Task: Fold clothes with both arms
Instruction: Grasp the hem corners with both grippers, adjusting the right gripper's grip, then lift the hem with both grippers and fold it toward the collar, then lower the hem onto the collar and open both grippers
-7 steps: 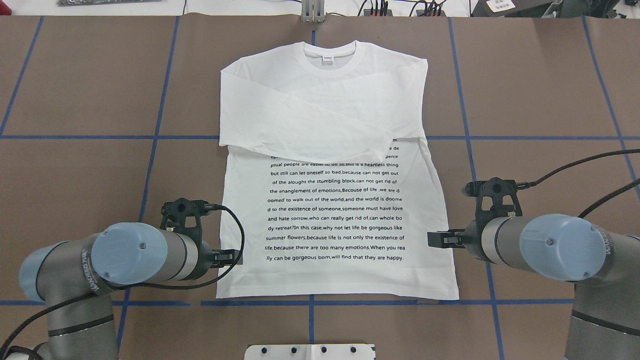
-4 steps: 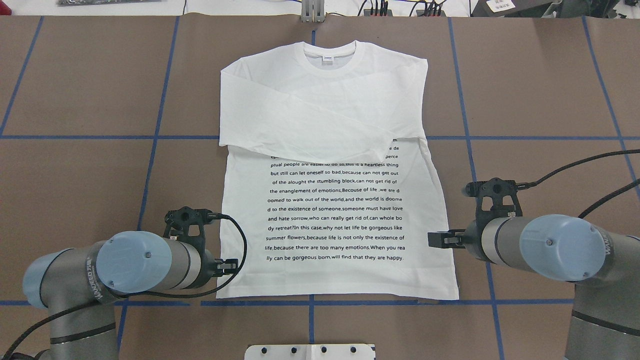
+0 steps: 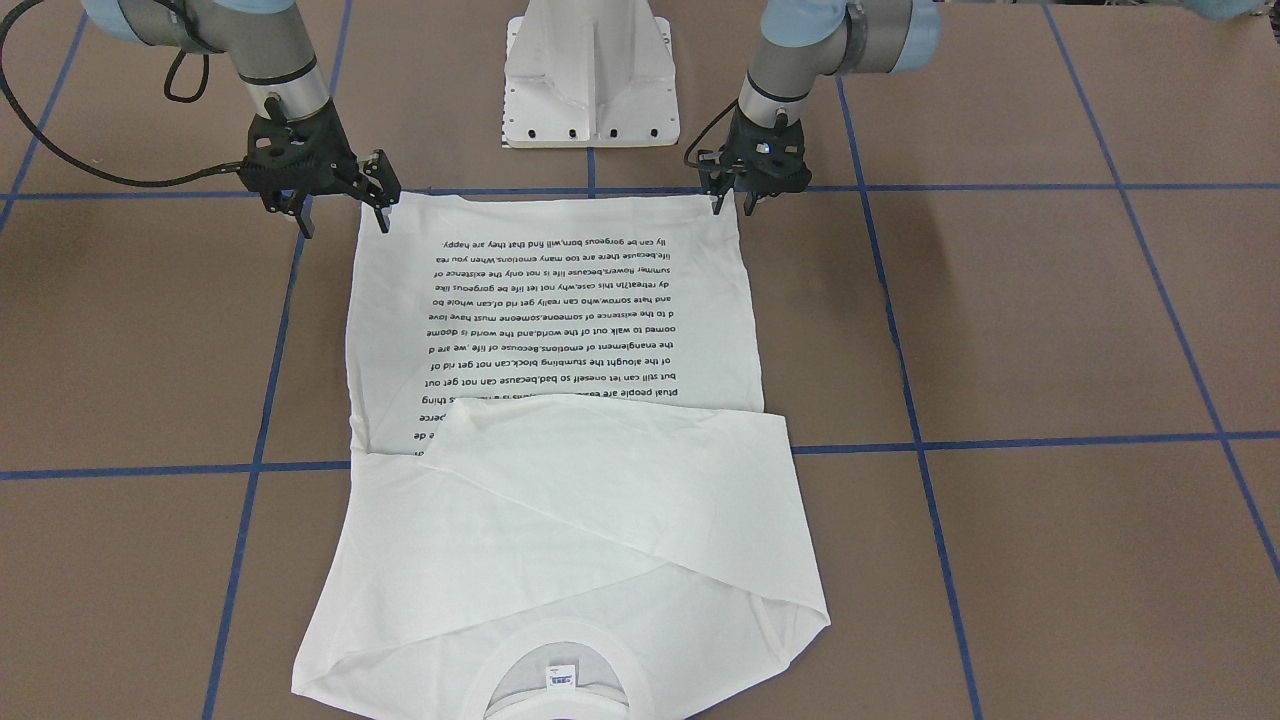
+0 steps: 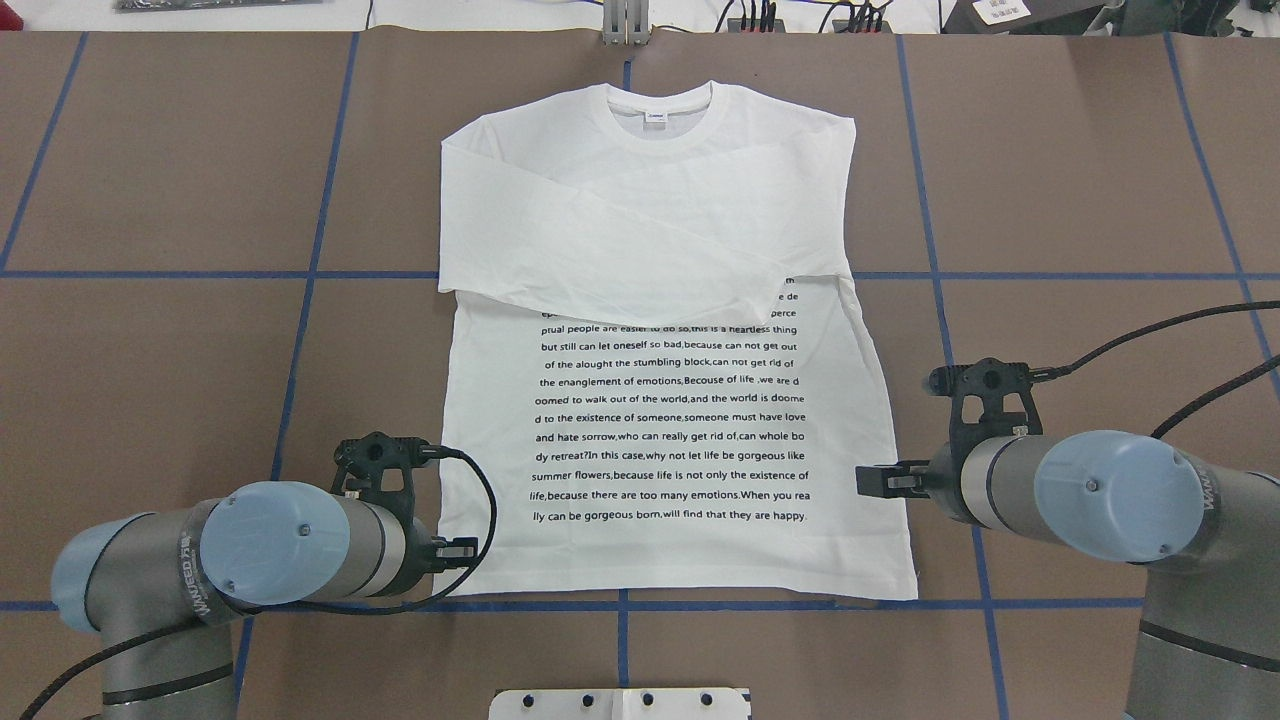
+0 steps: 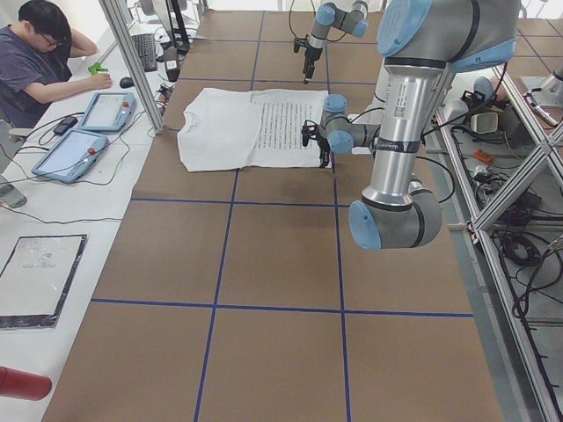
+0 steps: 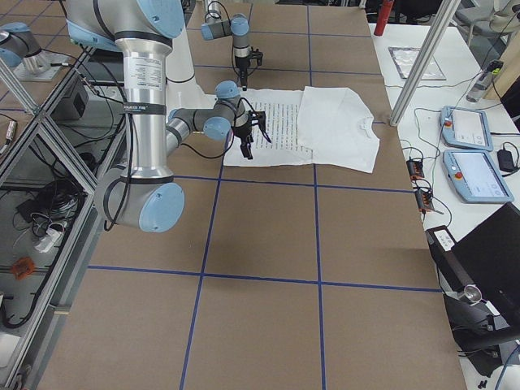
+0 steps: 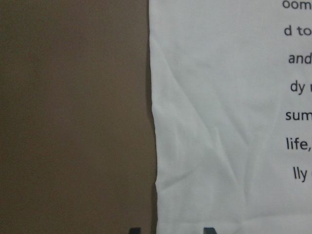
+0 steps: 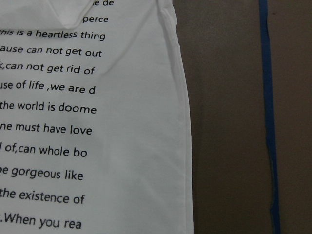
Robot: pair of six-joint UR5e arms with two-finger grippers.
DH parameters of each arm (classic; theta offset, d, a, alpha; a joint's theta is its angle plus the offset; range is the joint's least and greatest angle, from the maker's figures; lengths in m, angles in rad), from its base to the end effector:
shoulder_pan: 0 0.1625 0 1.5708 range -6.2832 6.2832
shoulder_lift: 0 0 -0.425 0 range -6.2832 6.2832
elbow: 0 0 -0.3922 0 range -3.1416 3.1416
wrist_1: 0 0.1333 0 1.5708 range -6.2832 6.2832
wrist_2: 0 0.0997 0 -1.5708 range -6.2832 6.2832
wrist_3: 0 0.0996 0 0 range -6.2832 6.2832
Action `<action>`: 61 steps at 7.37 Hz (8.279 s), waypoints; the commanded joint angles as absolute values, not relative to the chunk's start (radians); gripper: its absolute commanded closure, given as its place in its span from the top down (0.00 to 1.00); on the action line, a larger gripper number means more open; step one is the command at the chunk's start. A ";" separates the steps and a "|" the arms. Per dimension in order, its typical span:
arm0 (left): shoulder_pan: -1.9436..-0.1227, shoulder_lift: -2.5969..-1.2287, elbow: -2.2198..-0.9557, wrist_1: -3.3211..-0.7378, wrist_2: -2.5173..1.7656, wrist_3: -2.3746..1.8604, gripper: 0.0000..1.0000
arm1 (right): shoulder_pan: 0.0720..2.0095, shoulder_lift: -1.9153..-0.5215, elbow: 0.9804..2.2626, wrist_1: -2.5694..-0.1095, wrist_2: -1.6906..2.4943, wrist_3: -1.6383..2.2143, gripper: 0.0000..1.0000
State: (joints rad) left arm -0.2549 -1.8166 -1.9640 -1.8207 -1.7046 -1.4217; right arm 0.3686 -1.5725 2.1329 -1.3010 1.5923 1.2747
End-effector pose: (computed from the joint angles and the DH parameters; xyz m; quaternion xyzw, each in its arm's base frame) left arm 0.5094 -0.2568 0.3256 0.0269 0.4324 -0.0189 0.9011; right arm -0.3933 -0.2925 0.3726 0.1223 -0.3844 0.0288 0.9146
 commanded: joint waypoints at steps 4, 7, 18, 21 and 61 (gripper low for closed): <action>-0.230 -1.815 -1.963 -1.818 -1.706 -1.424 0.41 | 0.367 -1.569 2.131 -1.299 1.595 1.275 1.00; -0.224 -1.818 -1.973 -1.781 -1.706 -1.425 0.00 | 0.367 -1.569 2.131 -1.299 1.595 1.275 1.00; -0.239 -1.829 -2.060 -1.789 -1.707 -1.422 0.00 | 0.111 -1.699 2.131 -1.164 1.381 1.520 0.74; -0.239 -1.829 -2.068 -1.789 -1.704 -1.422 0.00 | 0.049 -1.704 2.102 -1.163 1.316 1.572 0.64; -0.773 -2.092 -1.609 -1.838 -1.885 -0.945 1.00 | 0.769 -0.887 1.451 -1.488 1.815 0.976 1.00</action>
State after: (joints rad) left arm -0.7708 -2.0997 -1.5907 -1.8393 -1.8796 -0.9790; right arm 0.7691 -0.8867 1.4560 -1.4893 1.8148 0.9856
